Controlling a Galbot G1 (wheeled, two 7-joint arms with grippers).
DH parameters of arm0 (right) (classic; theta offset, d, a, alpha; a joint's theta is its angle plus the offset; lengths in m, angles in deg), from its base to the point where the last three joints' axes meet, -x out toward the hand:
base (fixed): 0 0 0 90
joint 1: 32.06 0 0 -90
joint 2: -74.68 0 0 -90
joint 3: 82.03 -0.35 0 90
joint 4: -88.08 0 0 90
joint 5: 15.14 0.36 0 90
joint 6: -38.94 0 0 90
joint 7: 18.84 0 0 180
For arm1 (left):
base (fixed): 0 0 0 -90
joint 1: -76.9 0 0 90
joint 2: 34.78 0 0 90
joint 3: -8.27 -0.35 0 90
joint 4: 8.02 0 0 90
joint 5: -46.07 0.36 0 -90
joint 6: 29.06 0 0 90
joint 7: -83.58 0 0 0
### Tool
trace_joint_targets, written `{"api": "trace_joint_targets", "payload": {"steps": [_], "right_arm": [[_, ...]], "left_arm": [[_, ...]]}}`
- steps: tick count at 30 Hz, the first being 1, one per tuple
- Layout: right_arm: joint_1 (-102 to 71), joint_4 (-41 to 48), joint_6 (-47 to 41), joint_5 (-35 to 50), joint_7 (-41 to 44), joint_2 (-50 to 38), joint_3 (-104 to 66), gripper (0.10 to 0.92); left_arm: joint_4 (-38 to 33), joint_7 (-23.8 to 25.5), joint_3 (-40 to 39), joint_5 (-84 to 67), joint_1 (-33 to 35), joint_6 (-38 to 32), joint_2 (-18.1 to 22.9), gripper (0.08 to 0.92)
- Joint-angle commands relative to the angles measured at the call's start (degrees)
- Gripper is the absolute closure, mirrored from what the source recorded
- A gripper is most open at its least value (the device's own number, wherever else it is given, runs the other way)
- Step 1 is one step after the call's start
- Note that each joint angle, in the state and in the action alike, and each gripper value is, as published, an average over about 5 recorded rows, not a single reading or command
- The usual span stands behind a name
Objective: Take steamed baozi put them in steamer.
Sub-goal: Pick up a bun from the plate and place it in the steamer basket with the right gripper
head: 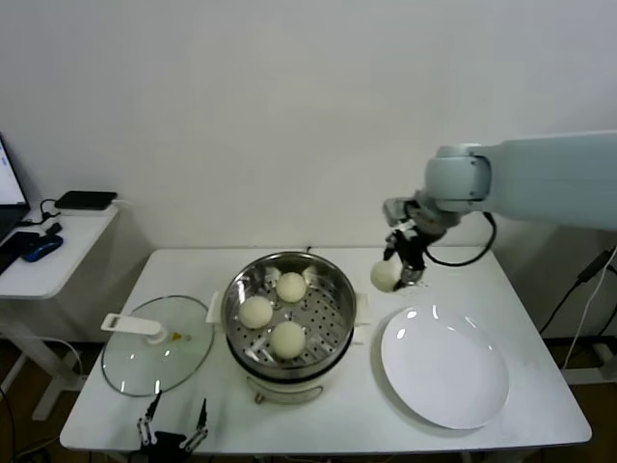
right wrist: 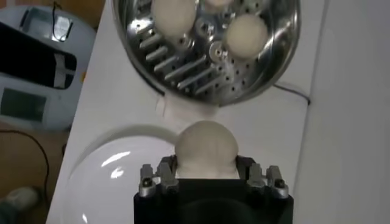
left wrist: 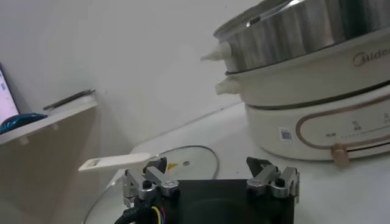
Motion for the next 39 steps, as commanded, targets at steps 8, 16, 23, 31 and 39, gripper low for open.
{"api": "trace_joint_targets", "payload": {"steps": [8, 16, 23, 31, 39], "right_arm": [[-13.98, 5.7, -4.78, 3.92, -3.96, 12.68, -8.48, 0.372], [-21.31, 11.74, -5.0, -1.37, -5.37, 13.23, -9.41, 0.372], [-25.25, 13.83, -5.37, -2.39, -6.13, 13.17, -11.14, 0.372], [-25.1, 13.44, -5.11, -2.15, -6.12, 13.54, -12.15, 0.372], [-14.33, 9.46, -2.78, 1.98, -2.86, 11.13, -7.48, 0.264]], "left_arm": [[0.41, 0.01, 0.51, -0.3, -0.1, -0.1, -0.08, 0.177], [1.39, -0.06, 0.83, -0.32, -0.49, -0.3, -0.12, 0.177], [2.02, -0.09, 0.8, -0.3, -0.79, -0.33, -0.05, 0.177], [1.76, -0.07, 0.95, -0.32, -0.67, -0.23, -0.01, 0.177], [0.54, 0.04, 1.12, -0.33, 0.1, 0.01, 0.08, 0.177]]}}
